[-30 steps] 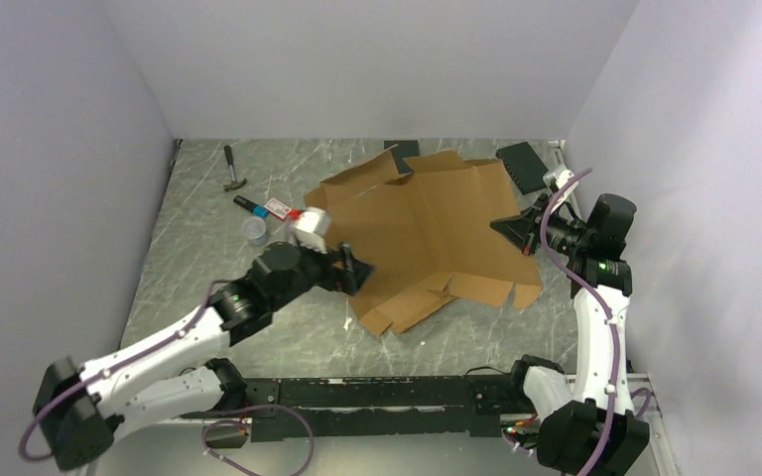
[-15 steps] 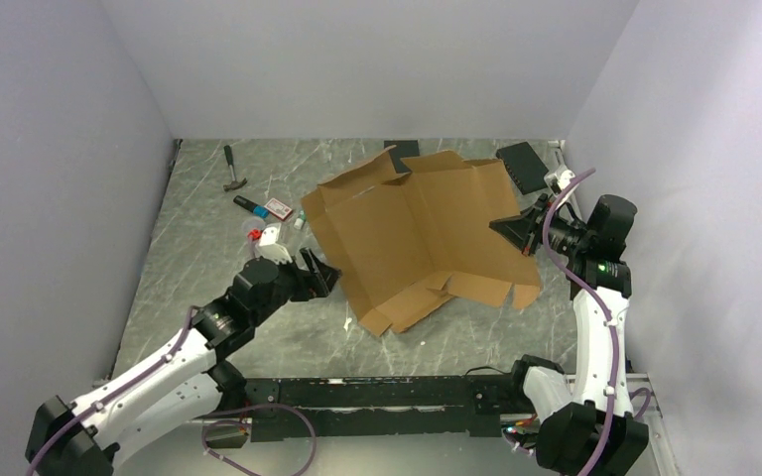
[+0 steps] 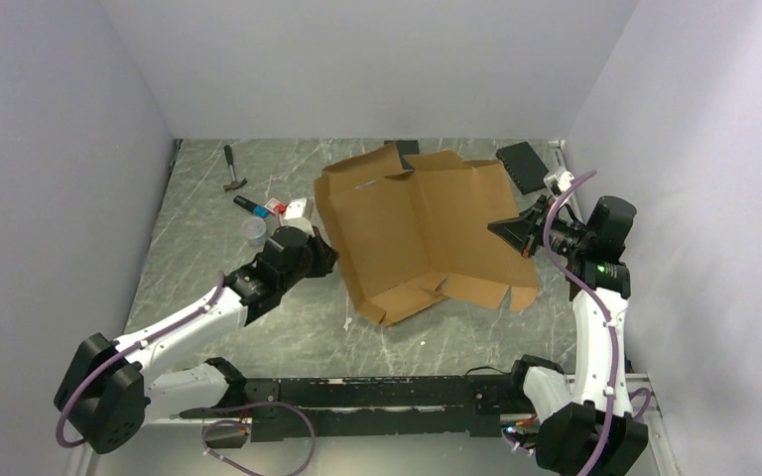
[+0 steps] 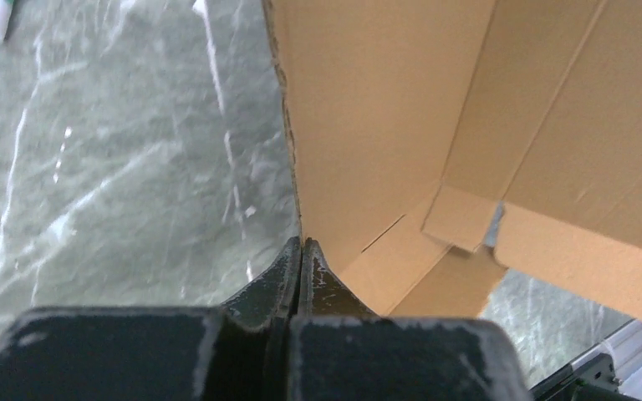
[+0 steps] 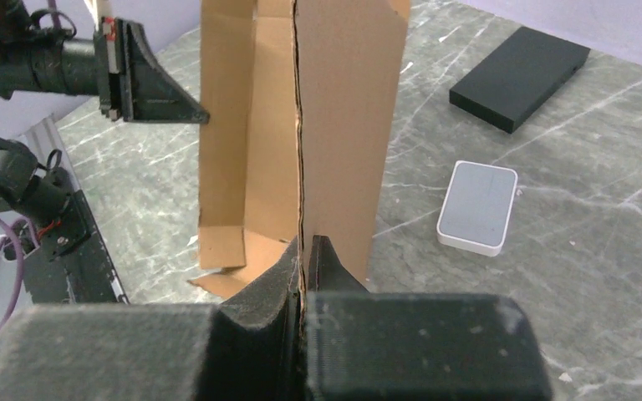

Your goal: Fold the paper box

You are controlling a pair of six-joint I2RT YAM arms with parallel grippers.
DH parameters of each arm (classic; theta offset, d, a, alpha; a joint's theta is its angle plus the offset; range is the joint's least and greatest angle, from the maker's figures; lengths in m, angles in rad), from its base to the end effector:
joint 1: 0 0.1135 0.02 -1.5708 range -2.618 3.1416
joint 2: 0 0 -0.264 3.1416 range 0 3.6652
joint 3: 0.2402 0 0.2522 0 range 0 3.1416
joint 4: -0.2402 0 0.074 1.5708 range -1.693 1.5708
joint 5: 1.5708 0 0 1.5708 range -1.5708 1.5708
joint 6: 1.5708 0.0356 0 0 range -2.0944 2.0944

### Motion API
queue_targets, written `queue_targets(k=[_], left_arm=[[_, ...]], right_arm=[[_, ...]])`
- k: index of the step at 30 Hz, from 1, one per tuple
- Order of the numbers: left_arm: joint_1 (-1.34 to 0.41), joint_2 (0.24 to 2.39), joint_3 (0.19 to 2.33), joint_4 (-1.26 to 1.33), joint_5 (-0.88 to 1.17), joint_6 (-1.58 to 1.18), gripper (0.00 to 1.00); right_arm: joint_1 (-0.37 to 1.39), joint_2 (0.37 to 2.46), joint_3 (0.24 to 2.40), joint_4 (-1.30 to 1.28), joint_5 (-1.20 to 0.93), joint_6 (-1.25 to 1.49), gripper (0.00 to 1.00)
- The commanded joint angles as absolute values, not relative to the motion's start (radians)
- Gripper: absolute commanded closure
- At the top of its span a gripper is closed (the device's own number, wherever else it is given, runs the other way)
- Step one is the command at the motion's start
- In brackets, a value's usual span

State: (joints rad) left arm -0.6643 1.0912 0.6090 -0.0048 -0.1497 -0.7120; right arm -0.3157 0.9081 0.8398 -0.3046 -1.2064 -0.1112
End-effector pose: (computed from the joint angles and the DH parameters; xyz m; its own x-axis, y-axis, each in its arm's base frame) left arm 0.1919 -0.1435 0.2362 -0.6094 -0.3433 -0.7146 0.1422 0.8394 -0.5246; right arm 0.1879 -0.0264 0.3332 -0.2647 0.0449 -0.9633 -0.7505 0.6177 0.2350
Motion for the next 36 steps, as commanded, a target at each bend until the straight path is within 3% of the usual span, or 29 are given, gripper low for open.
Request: queue_targets(k=[1, 8, 16, 18, 21, 27, 32, 36], left_arm=[[-0.661, 1.121, 0.725, 0.021, -0.152, -0.605, 1.0], [-0.661, 1.193, 0.788, 0.067, -0.07, -0.453, 1.0], [-0.662, 1.324, 0.806, 0.181, -0.021, -0.471, 0.98], [-0.663, 1.344, 0.805, 0.221, -0.023, -0.493, 0.93], [-0.663, 1.37, 0.819, 0.234, -0.016, -0.514, 0.75], [-0.651, 1.365, 0.78, 0.276, 0.005, -0.556, 0.63], [-0.582, 1.345, 0.73, 0.343, 0.159, -0.622, 0.56], [-0.528, 1.292, 0.716, 0.337, 0.26, -0.655, 0.42]], right_arm=[[-0.32, 0.886, 0.842, -0.241, -1.319, -0.107, 1.0], [-0.321, 0.884, 0.803, -0.116, -1.348, 0.031, 1.0], [-0.318, 0.883, 0.735, 0.084, -1.352, 0.227, 1.0], [-0.313, 0.882, 0.729, 0.092, -1.347, 0.23, 1.0], [-0.309, 0.883, 0.738, 0.056, -1.333, 0.196, 1.0], [-0.303, 0.877, 0.761, -0.038, -1.294, 0.113, 1.0], [-0.303, 0.872, 0.77, -0.079, -1.258, 0.074, 1.0], [-0.303, 0.87, 0.78, -0.116, -1.211, 0.041, 1.0]])
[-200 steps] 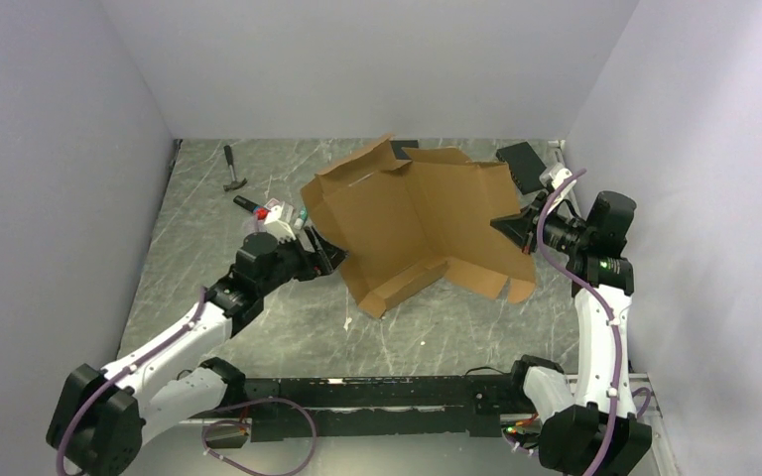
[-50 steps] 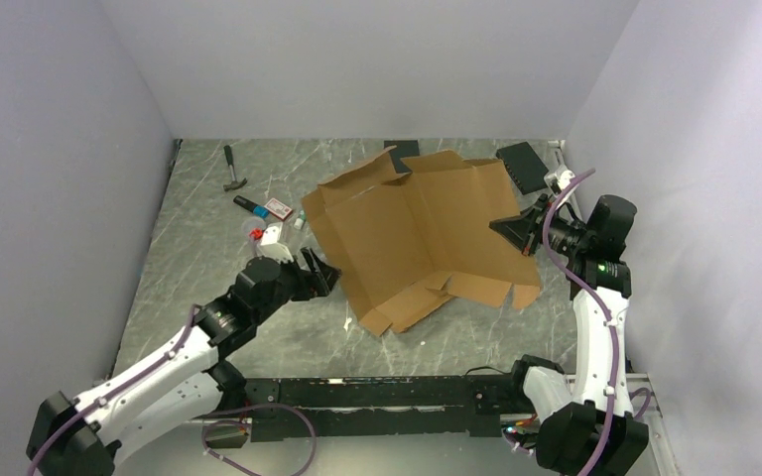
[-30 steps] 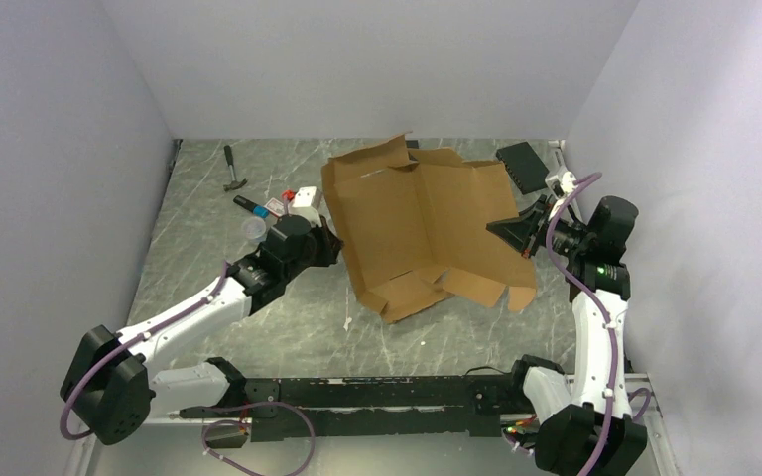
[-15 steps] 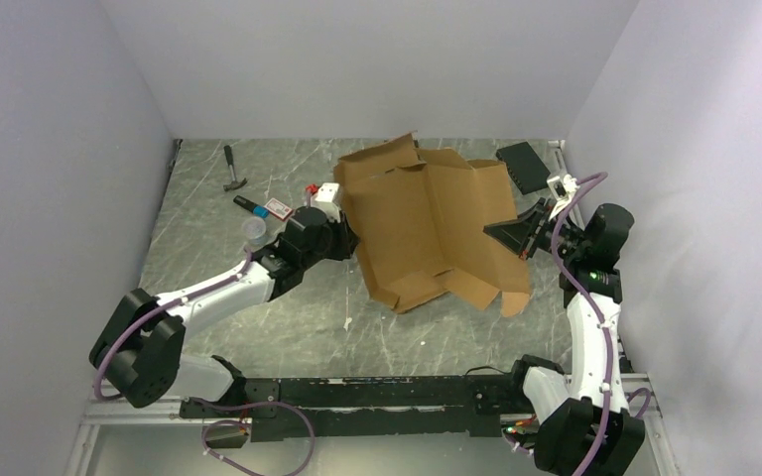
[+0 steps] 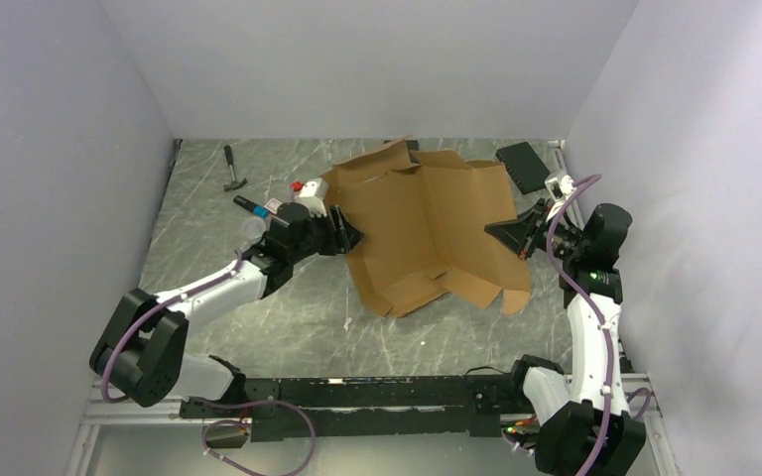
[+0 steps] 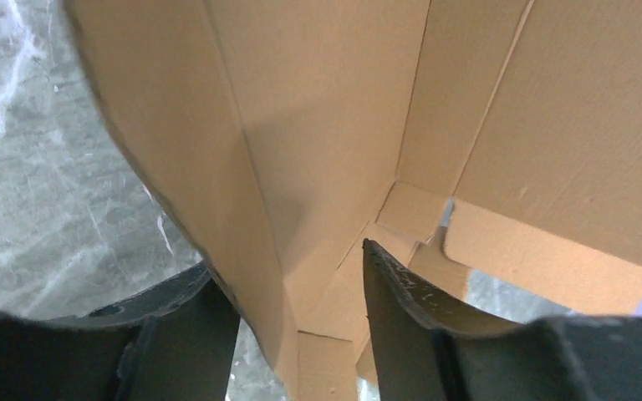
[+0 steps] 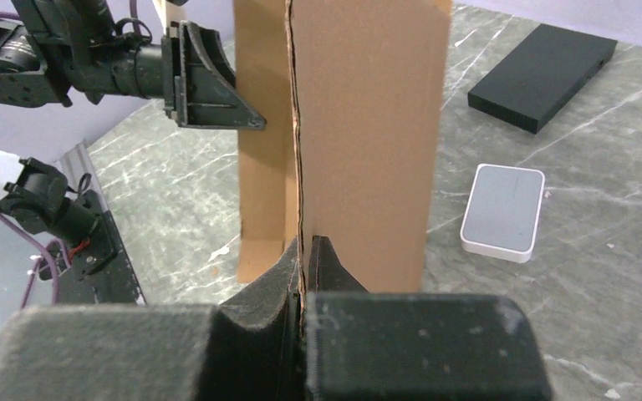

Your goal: Fold the paper box

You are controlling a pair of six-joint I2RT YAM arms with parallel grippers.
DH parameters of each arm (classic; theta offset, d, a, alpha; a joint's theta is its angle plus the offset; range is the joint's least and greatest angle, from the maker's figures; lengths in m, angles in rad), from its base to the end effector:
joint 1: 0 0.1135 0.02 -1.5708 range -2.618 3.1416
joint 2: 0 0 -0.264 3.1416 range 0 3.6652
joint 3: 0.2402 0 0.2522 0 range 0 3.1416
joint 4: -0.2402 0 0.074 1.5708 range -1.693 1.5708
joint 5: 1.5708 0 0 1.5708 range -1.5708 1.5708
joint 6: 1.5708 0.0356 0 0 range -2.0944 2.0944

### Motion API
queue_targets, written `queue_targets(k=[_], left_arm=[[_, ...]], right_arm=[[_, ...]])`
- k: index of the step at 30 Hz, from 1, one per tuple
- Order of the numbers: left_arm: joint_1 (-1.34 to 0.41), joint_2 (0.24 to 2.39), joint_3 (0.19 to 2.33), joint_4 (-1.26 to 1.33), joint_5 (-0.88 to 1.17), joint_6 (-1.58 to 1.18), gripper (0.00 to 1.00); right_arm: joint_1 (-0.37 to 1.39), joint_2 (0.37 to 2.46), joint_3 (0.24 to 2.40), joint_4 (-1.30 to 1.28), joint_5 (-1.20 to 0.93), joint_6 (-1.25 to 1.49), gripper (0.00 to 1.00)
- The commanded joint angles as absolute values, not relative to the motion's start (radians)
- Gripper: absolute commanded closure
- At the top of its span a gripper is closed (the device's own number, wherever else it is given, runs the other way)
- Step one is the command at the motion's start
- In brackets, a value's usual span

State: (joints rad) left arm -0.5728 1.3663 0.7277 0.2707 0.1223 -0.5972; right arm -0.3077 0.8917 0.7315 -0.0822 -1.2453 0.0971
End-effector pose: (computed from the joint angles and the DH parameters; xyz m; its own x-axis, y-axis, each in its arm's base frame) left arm 0.2505 -0.1667 0.2348 -0.6062 -0.2732 -0.7469 0.3540 0.7483 -0.5610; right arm 0.1898 -0.0249 0.3186 -0.3033 0.1289 -0.9441 -0.7539 0.5735 0.3205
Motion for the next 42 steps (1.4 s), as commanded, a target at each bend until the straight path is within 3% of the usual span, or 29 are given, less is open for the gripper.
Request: queue_targets(k=[1, 9, 13, 18, 21, 23, 29, 42], left_arm=[[-0.516, 1.273, 0.714, 0.326, 0.277, -0.66, 0.39], [-0.388, 1.037, 0.666, 0.16, 0.292, -0.677, 0.22], [-0.32, 0.882, 0.644, 0.047, 0.207, -0.68, 0.18], [-0.205, 0.796, 0.602, -0.067, 0.096, -0.761, 0.06], [-0.072, 0.895, 0.574, 0.069, 0.289, -0.842, 0.08], [-0.014, 0.994, 0.548, 0.245, 0.427, -0.911, 0.15], [0.023, 1.291, 0.59, 0.699, 0.717, -1.053, 0.21], [-0.021, 1.565, 0.694, 1.023, 0.882, -1.265, 0.19]], right_arm=[[-0.303, 0.869, 0.781, -0.122, -1.2, 0.035, 1.0], [-0.302, 0.868, 0.789, -0.146, -1.155, 0.014, 1.0], [-0.303, 0.867, 0.788, -0.147, -1.155, 0.014, 1.0], [-0.303, 0.868, 0.787, -0.143, -1.16, 0.017, 1.0], [-0.302, 0.867, 0.784, -0.14, -1.167, 0.017, 1.0], [-0.302, 0.865, 0.783, -0.138, -1.168, 0.017, 1.0], [-0.302, 0.866, 0.781, -0.132, -1.169, 0.02, 1.0], [-0.302, 0.869, 0.771, -0.115, -1.179, 0.034, 1.0]])
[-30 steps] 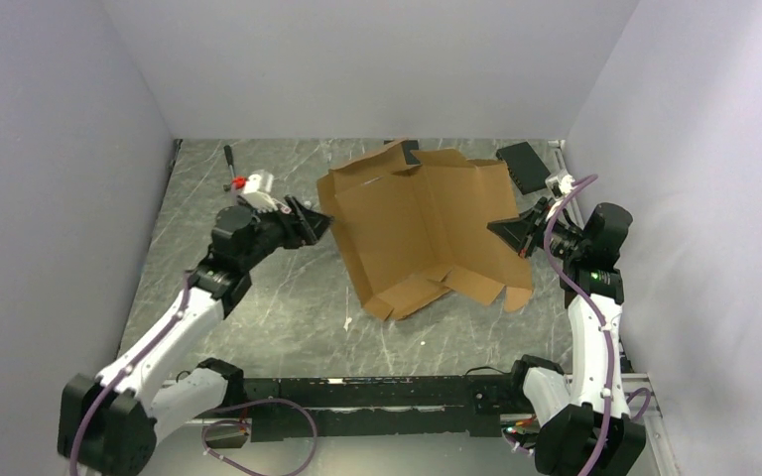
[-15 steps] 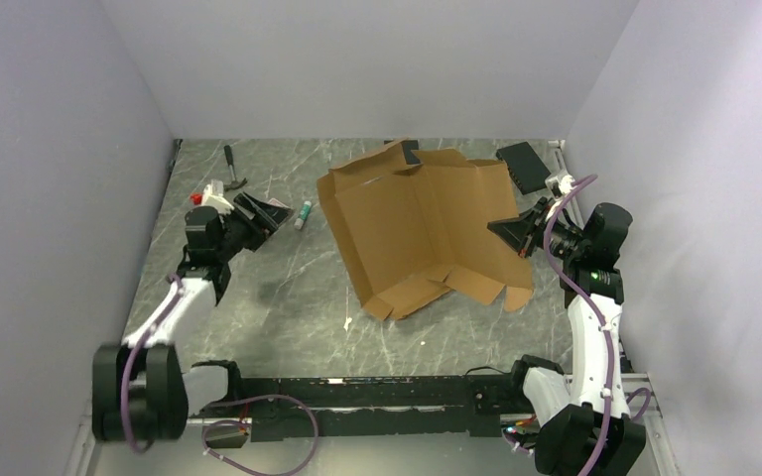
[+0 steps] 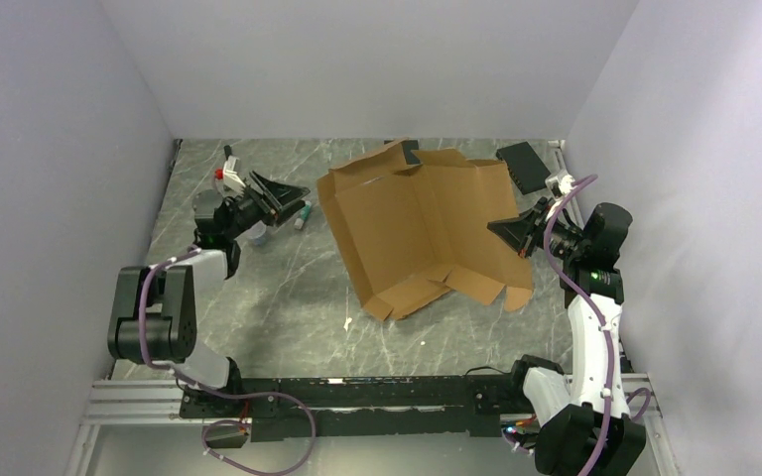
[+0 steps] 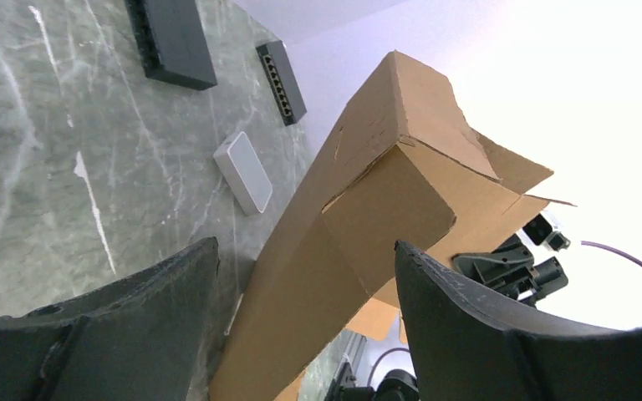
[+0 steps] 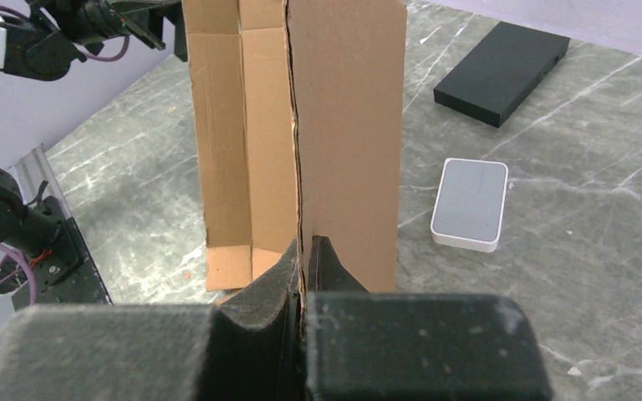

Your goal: Fold the paper box

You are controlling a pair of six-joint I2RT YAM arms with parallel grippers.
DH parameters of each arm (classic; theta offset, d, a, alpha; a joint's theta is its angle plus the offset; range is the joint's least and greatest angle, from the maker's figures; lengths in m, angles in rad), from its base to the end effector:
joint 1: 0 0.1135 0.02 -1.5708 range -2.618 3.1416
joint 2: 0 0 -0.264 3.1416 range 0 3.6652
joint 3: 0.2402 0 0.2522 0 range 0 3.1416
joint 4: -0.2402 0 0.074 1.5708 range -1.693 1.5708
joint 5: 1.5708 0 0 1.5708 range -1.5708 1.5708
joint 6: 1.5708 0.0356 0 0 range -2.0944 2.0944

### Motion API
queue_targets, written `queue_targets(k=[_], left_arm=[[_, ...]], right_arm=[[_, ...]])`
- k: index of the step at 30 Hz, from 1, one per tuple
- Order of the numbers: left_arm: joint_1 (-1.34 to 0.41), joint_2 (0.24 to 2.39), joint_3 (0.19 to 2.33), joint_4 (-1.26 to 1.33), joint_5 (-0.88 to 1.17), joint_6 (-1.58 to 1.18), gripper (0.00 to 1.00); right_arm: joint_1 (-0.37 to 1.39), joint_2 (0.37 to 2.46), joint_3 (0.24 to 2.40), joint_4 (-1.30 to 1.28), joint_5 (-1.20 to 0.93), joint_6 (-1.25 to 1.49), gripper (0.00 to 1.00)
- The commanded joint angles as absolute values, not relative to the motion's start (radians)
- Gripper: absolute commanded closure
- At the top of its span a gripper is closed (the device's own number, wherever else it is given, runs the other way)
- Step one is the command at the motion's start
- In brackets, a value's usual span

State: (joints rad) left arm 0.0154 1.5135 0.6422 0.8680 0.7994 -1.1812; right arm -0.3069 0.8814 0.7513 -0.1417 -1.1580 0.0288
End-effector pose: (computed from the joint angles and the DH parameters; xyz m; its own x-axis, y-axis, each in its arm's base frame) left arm 0.3077 -0.0208 0.2279 -0.6545 -0.6550 -0.3776 0.2651 0.2689 -0.9260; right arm 0.1889 -0.0256 0.3212 -0.2765 0.0998 -0.9558 -0.7123 0.6464 0.2736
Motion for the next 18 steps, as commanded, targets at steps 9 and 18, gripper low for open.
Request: queue_targets(k=[9, 18], left_arm=[[-0.107, 1.589, 0.759, 0.918, 0.893, -1.202, 0.2], [-0.152, 1.556, 0.819, 0.585, 0.842, -1.026, 0.26]], right_arm=[[-0.302, 0.872, 0.767, -0.111, -1.18, 0.033, 1.0], [-0.298, 0.873, 0.765, -0.109, -1.182, 0.032, 1.0]])
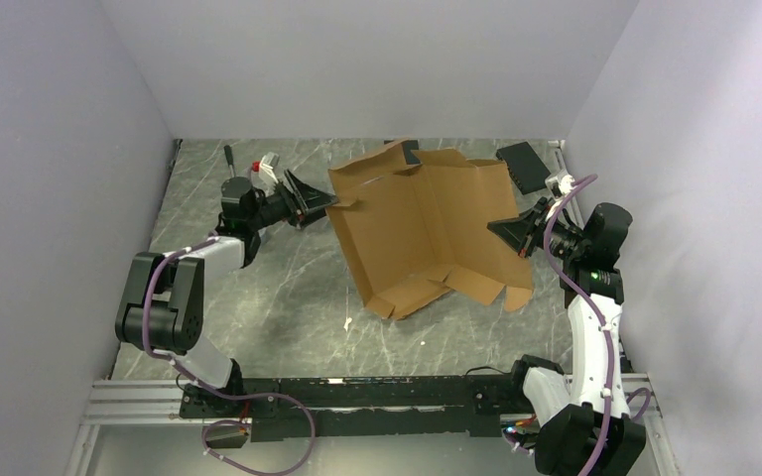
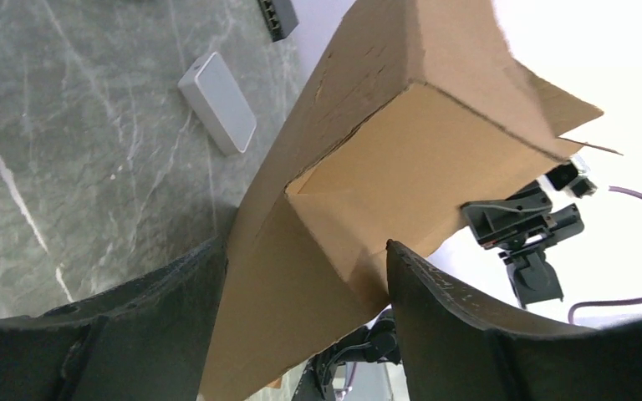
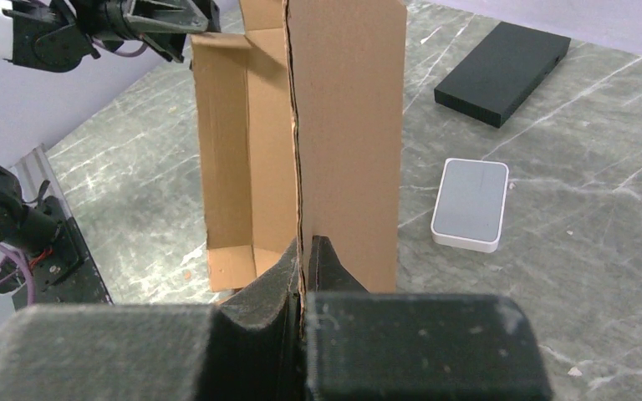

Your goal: Fold the paper box

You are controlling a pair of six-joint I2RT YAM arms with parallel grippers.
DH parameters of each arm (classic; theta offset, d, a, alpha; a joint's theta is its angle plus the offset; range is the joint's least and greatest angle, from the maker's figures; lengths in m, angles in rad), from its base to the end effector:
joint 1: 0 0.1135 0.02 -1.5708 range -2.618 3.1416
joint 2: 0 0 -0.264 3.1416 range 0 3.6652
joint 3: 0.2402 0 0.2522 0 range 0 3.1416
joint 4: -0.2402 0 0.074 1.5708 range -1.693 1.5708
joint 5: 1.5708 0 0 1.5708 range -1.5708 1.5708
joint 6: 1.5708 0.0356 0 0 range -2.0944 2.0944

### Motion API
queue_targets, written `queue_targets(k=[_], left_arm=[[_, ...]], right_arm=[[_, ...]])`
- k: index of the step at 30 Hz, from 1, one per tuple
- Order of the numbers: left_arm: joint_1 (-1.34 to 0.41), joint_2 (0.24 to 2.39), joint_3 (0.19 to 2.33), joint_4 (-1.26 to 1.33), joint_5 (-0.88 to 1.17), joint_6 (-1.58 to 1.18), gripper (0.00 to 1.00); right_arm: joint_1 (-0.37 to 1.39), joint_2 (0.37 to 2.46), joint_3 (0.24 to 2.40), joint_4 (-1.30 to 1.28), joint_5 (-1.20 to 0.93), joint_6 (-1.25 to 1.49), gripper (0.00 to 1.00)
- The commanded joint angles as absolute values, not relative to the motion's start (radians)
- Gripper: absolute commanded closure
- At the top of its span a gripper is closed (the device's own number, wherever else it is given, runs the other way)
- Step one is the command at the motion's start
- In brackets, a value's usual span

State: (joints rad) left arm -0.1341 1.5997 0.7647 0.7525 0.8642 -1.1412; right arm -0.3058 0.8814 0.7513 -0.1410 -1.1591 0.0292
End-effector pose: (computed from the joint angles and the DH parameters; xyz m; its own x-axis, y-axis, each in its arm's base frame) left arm 0.3267 -0.0714 0.2281 -0.7959 -0.4882 -0.3581 0.2748 0.2358 -0.9321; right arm 0.1889 -0.0254 0.3213 -0.2763 0.0995 -0.9559 -0.7138 0.6448 0.2734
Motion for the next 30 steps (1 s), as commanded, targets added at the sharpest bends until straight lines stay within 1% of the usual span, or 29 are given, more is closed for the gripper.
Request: queue_targets(k=[1, 3, 8, 12, 15, 17, 18, 19, 23, 26, 27, 29, 30], left_arm=[[-0.156, 1.548, 0.826, 0.549, 0.83, -1.006, 0.28], [-0.164, 1.534, 0.842, 0.479, 0.81, -0.969, 0.3], [-0.19, 1.503, 0.898, 0.314, 0.747, -0.887, 0.46], [-0.235, 1.471, 0.976, 0.096, 0.635, -0.759, 0.62], [-0.291, 1.46, 1.056, -0.083, 0.51, -0.646, 0.77], [-0.326, 1.457, 1.109, -0.168, 0.41, -0.589, 0.88], [-0.342, 1.457, 1.124, -0.193, 0.382, -0.568, 0.95], [-0.356, 1.455, 1.136, -0.216, 0.35, -0.55, 1.0], [-0.416, 1.45, 1.182, -0.285, 0.216, -0.494, 1.0], [-0.441, 1.443, 1.196, -0.296, 0.18, -0.485, 1.0], [-0.443, 1.44, 1.199, -0.295, 0.179, -0.49, 0.92], [-0.443, 1.421, 1.19, -0.282, 0.182, -0.505, 0.64], [-0.443, 1.407, 1.179, -0.271, 0.188, -0.516, 0.53]], right_arm=[[-0.297, 0.873, 0.765, -0.109, -1.182, 0.032, 1.0], [-0.296, 0.874, 0.765, -0.109, -1.182, 0.031, 1.0], [-0.293, 0.875, 0.765, -0.11, -1.182, 0.029, 1.0], [-0.29, 0.875, 0.765, -0.112, -1.18, 0.023, 1.0], [-0.287, 0.873, 0.764, -0.112, -1.177, 0.019, 1.0], [-0.285, 0.871, 0.762, -0.111, -1.174, 0.016, 1.0], [-0.284, 0.872, 0.762, -0.113, -1.172, 0.015, 1.0], [-0.285, 0.871, 0.762, -0.113, -1.172, 0.014, 1.0], [-0.284, 0.869, 0.761, -0.112, -1.172, 0.014, 1.0], [-0.283, 0.868, 0.761, -0.112, -1.171, 0.014, 1.0], [-0.284, 0.868, 0.762, -0.114, -1.17, 0.013, 1.0], [-0.284, 0.866, 0.766, -0.121, -1.167, 0.008, 1.0], [-0.284, 0.866, 0.768, -0.124, -1.166, 0.008, 1.0]])
